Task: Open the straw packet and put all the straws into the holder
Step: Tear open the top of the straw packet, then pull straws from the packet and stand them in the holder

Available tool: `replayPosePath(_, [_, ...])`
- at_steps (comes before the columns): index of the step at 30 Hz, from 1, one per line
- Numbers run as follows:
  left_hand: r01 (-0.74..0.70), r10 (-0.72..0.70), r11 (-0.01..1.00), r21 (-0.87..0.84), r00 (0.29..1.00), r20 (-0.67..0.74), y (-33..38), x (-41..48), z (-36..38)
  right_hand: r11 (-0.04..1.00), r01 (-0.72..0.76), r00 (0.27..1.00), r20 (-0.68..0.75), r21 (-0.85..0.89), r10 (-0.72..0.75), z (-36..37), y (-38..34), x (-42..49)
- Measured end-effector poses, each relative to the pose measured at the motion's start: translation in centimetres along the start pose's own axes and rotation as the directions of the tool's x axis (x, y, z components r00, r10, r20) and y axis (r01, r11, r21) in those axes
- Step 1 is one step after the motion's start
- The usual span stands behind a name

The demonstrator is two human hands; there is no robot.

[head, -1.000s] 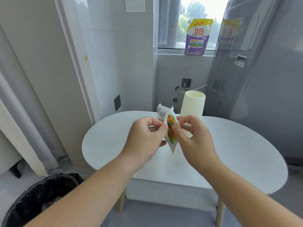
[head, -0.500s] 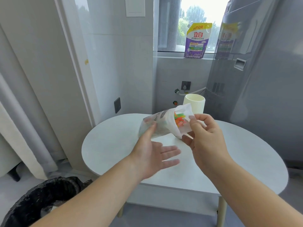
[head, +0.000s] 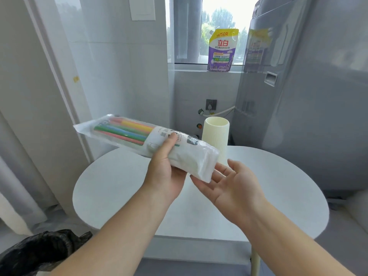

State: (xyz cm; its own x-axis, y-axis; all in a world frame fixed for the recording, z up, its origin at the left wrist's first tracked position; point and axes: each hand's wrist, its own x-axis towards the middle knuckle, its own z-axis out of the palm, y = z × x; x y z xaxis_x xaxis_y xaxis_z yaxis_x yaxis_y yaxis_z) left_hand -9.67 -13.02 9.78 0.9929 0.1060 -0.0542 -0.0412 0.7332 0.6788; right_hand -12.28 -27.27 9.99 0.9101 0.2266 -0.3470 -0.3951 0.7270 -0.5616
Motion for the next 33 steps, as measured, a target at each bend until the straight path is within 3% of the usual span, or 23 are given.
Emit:
replayPosePath(3, [-0.122,0.119,0.972,0.203,0.993,0.026,-0.5,0.0,0.4,1.0,-0.007,0.998,-0.058,0.026,0.009,-0.1,0.3,0.9])
replayPosePath(6, [-0.268,0.241,0.866,0.422,0.963,0.117,-0.9,-0.7,1.1,1.0,0.013,0.995,-0.1,0.013,-0.012,0.2,0.9,1.6])
replayPosePath(9, [-0.363,0.292,0.776,0.515,0.932,0.216,-0.9,-1.0,1.3,0.997,0.005,0.988,-0.152,0.072,0.006,0.1,1.1,2.3])
replayPosePath(13, [-0.336,0.252,0.795,0.505,0.94,0.229,-0.5,-0.8,0.9,0.996,0.0,0.987,-0.162,0.089,0.015,-0.6,1.0,3.2])
replayPosePath(18, [-0.126,0.078,0.876,0.465,0.99,0.12,0.7,-0.7,-0.3,0.996,0.086,0.982,-0.172,0.035,-0.079,-0.3,0.2,3.4])
replayPosePath(21, [0.019,-0.024,0.953,0.301,1.0,0.012,1.4,-0.4,-1.4,0.98,0.112,0.982,-0.13,-0.166,-0.134,0.1,-0.1,3.1])
replayPosePath(23, [0.075,-0.072,0.977,0.198,0.997,-0.025,1.6,-0.3,-2.0,0.908,0.143,0.979,-0.077,-0.393,-0.188,0.1,-0.4,2.8])
replayPosePath(26, [0.104,-0.097,0.99,0.091,0.992,-0.08,1.7,-0.3,-2.7,0.718,0.25,0.947,0.009,-0.649,-0.322,-0.1,-1.1,2.3])
replayPosePath(28, [0.114,-0.108,0.992,0.061,0.989,-0.101,1.7,-0.4,-3.1,0.653,0.309,0.931,0.08,-0.691,-0.356,-0.1,-1.6,2.1])
replayPosePath(33, [0.125,-0.12,0.991,0.055,0.989,-0.086,1.4,-0.7,-3.3,0.637,0.318,0.933,0.112,-0.703,-0.342,0.1,-1.8,2.4])
